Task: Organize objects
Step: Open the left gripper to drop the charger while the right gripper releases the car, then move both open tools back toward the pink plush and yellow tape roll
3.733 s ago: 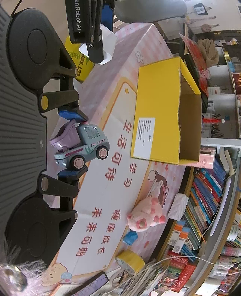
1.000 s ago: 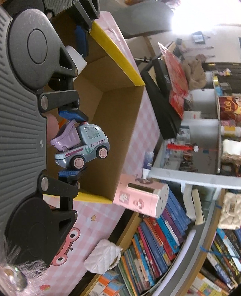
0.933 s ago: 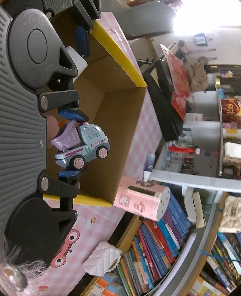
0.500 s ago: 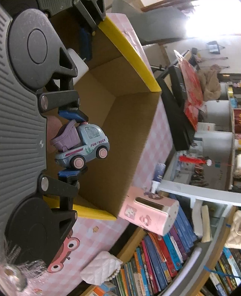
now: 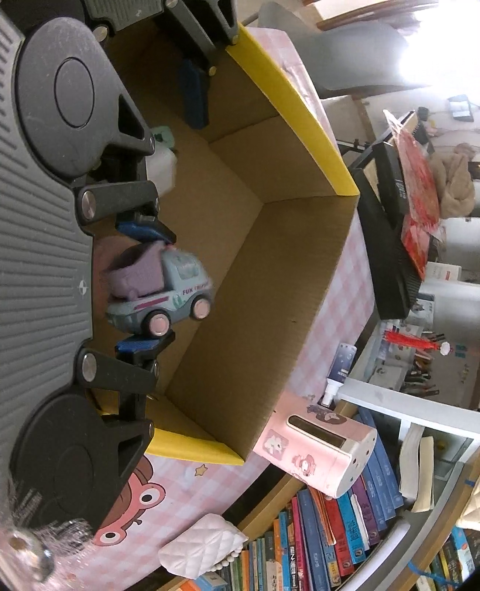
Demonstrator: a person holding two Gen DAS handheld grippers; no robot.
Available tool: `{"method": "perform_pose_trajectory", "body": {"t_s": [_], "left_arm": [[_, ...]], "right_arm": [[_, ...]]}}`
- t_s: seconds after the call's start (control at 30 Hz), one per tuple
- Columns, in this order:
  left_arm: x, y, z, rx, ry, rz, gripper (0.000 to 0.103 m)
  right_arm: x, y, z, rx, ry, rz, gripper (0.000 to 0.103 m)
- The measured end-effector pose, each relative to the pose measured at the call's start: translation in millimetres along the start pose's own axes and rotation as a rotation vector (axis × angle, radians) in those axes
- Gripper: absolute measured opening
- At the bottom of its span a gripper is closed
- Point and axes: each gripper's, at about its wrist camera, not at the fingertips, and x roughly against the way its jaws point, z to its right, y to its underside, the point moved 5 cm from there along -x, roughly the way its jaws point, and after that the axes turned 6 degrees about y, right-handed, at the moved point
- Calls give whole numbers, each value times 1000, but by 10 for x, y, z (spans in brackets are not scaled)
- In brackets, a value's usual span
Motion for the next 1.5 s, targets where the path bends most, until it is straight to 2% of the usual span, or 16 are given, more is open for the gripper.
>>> {"method": "perform_pose_trajectory", "body": {"t_s": [0.27, 0.33, 0.47, 0.93, 1.1, 1.17, 1.5], "left_arm": [[190, -6, -19, -6, 18, 53, 69], [251, -5, -41, -10, 8, 69, 74], [362, 11, -112, 4, 8, 93, 74], [828, 199, -253, 22, 17, 181, 83], [992, 309, -326, 43, 12, 208, 84], [1053, 369, -369, 59, 3, 214, 88], [1317, 770, -502, 98, -31, 195, 91]], "right_arm": [[6, -16, 34, -21, 9, 14, 46], [38, -22, 49, -37, 16, 30, 48], [161, -8, 51, -71, 23, 68, 54], [896, 90, -177, -127, 130, 236, 71], [1112, 190, -209, -165, 176, 273, 73], [1194, 244, -224, -185, 195, 285, 73], [1485, 624, -490, -210, 275, 295, 81]]}}
